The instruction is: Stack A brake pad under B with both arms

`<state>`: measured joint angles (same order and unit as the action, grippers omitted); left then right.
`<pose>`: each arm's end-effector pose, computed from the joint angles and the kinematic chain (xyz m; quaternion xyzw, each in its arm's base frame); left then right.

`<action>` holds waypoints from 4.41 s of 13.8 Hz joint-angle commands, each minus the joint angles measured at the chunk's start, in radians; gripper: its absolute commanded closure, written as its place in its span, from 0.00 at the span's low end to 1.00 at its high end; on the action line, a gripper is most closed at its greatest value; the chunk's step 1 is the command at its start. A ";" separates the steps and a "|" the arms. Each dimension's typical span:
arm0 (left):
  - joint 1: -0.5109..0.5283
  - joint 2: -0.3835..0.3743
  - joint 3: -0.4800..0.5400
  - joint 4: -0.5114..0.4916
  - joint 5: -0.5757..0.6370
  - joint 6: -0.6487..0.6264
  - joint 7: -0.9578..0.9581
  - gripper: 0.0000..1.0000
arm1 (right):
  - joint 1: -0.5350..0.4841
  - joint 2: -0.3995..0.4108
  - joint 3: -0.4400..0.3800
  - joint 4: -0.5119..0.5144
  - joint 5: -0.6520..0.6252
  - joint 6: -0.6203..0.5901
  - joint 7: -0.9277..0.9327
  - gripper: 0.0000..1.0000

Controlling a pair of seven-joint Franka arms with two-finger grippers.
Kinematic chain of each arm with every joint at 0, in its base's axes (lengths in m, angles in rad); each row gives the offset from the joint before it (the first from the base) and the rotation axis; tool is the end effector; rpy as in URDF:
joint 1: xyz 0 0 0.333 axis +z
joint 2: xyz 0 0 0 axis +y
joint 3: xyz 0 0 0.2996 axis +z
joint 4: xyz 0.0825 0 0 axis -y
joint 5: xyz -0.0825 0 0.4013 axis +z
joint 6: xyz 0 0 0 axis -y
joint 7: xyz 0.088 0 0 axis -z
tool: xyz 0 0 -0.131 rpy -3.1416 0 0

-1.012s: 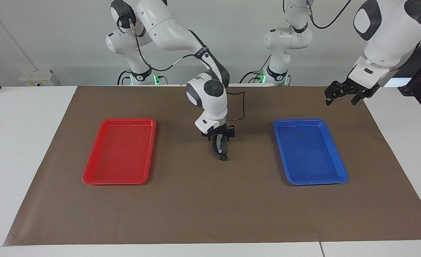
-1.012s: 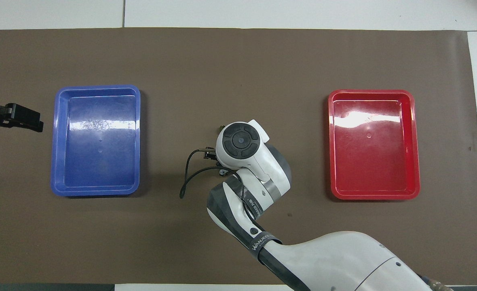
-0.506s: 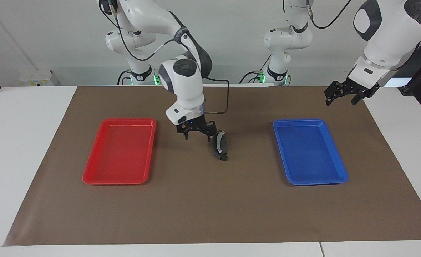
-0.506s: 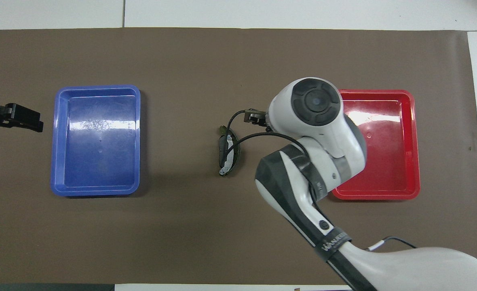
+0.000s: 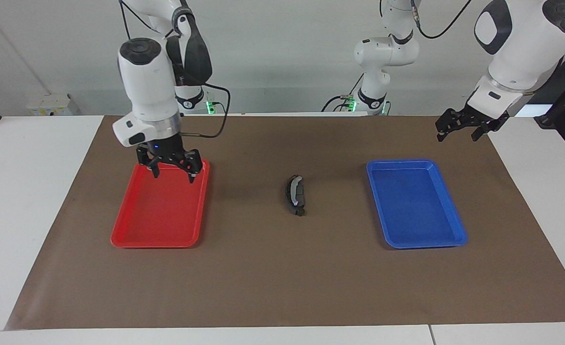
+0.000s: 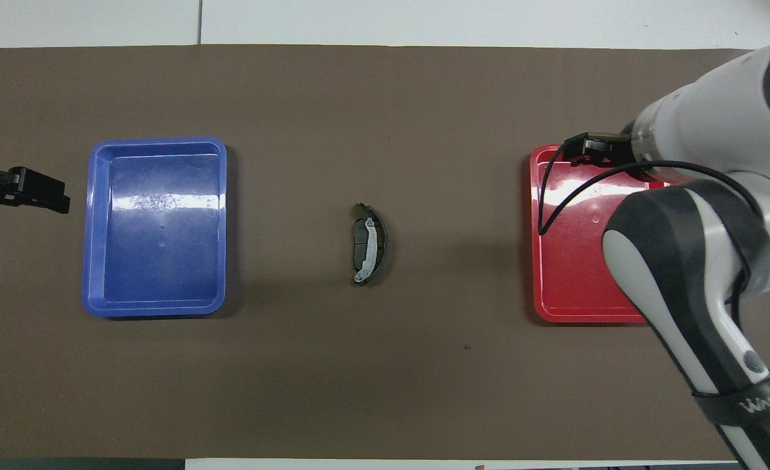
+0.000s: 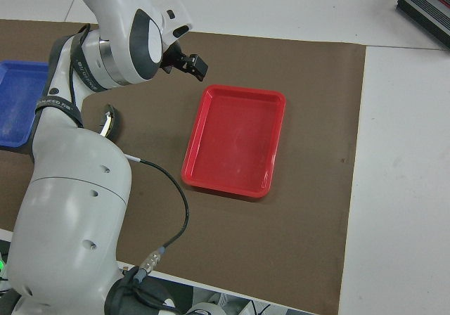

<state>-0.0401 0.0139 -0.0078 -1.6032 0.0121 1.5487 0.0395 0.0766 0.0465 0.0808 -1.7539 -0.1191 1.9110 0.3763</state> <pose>0.5696 -0.0257 0.5586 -0.9984 0.0437 0.0342 0.0061 0.6023 0.0836 0.4977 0.9926 -0.0924 0.0679 0.0387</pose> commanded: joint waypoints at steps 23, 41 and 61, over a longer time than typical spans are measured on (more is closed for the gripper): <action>0.008 -0.028 -0.003 -0.029 -0.012 -0.002 -0.007 0.00 | -0.051 -0.090 -0.102 0.194 0.095 -0.486 -0.198 0.00; 0.008 -0.028 -0.003 -0.029 -0.012 -0.002 -0.006 0.00 | -0.072 -0.054 -0.127 0.266 0.082 -0.521 -0.315 0.00; 0.008 -0.028 -0.003 -0.029 -0.012 -0.004 -0.006 0.00 | -0.067 -0.066 -0.125 0.237 0.105 -0.481 -0.301 0.01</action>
<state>-0.0401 0.0138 -0.0078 -1.6032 0.0120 1.5487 0.0395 0.0163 -0.0163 -0.0483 -1.5074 -0.0263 1.4166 0.0537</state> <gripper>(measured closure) 0.000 0.000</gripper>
